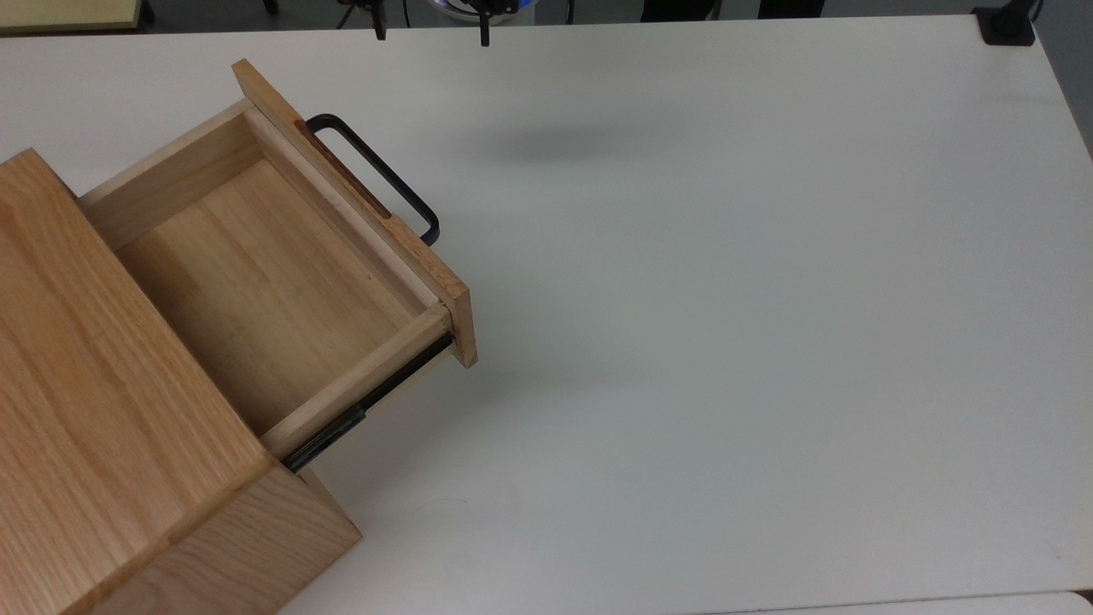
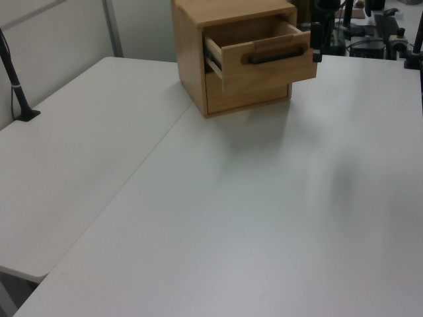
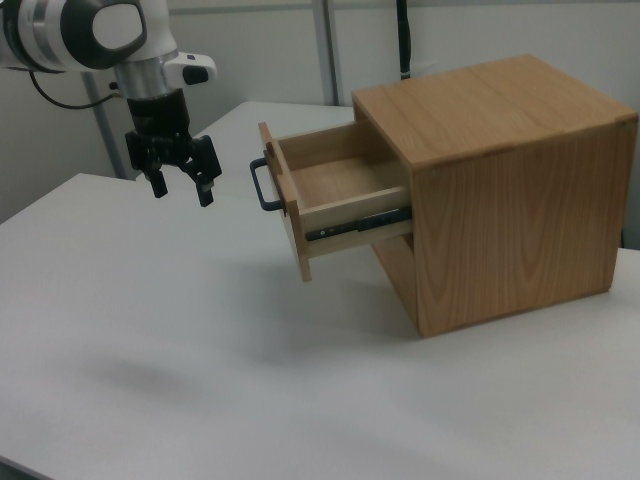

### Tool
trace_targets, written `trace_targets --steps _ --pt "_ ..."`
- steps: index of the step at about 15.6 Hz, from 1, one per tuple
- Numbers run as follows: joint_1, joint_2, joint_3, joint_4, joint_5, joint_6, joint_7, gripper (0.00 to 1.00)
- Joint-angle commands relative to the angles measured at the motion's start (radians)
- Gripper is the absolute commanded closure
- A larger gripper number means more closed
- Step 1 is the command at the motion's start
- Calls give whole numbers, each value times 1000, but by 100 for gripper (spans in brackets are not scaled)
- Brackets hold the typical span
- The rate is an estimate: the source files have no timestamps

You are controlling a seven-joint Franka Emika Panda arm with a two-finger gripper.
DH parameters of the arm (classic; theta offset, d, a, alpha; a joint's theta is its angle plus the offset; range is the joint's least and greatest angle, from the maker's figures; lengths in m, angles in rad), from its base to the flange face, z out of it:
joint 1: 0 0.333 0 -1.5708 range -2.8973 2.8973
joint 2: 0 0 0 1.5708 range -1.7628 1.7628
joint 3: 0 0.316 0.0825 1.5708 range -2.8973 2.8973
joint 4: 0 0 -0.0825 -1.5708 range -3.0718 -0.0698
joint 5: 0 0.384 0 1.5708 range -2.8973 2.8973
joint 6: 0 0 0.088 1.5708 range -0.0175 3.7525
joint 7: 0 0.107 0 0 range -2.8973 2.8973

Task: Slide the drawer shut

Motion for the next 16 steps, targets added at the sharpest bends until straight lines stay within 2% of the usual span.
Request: trace_targets --steps 1,12,13,16 --pt "-14 -15 2 -9 21 5 -23 0" --pt "-14 -15 2 -9 21 5 -23 0" --pt "-12 -17 2 -14 21 5 -23 9" --pt "-11 -14 2 -14 21 9 -24 46"
